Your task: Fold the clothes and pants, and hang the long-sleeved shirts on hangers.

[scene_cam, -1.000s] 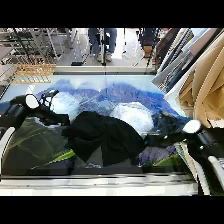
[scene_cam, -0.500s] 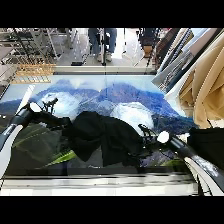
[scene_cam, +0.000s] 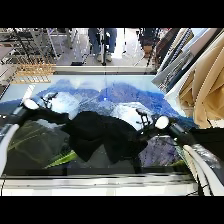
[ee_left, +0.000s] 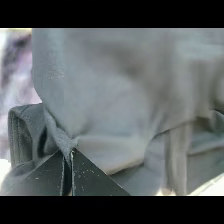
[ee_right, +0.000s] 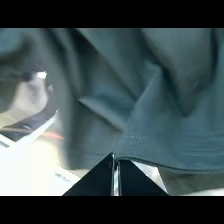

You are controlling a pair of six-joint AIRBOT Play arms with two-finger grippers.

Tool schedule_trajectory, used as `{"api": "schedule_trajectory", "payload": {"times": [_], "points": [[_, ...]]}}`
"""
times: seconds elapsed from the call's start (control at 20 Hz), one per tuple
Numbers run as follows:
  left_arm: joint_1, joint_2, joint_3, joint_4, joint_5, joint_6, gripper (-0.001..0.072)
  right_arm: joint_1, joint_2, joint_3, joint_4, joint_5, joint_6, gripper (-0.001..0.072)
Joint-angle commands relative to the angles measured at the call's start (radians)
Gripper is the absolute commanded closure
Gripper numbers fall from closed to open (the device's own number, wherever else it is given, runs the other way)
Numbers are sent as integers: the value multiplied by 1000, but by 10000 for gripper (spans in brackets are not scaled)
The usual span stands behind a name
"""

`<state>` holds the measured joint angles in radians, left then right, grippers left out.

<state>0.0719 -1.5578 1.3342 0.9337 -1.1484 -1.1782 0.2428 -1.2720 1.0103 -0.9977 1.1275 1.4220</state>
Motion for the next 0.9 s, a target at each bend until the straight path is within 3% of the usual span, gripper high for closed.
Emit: {"api": "schedule_trajectory", "payload": {"times": [0.0,0.15,0.25,0.4,0.5,0.6,0.65,0.85], "points": [[92,175,92,-108,-134,46,702,1,182,192,-185,149,2,693],[251,346,232,-375,-196,57,702,1,426,396,-294,229,13,693],[412,453,321,-693,-180,57,701,1,583,511,-345,221,49,693],[671,574,422,-1203,-161,68,701,1,756,614,-320,95,55,693],[808,637,475,-1372,-173,68,701,1,808,663,-275,29,53,693],[884,681,509,-1350,-218,68,701,1,805,688,-254,24,46,693],[892,695,514,-1267,-245,69,701,1,793,688,-269,30,46,693],[771,655,484,-662,-273,9,701,1,593,661,-471,116,48,693]]}}
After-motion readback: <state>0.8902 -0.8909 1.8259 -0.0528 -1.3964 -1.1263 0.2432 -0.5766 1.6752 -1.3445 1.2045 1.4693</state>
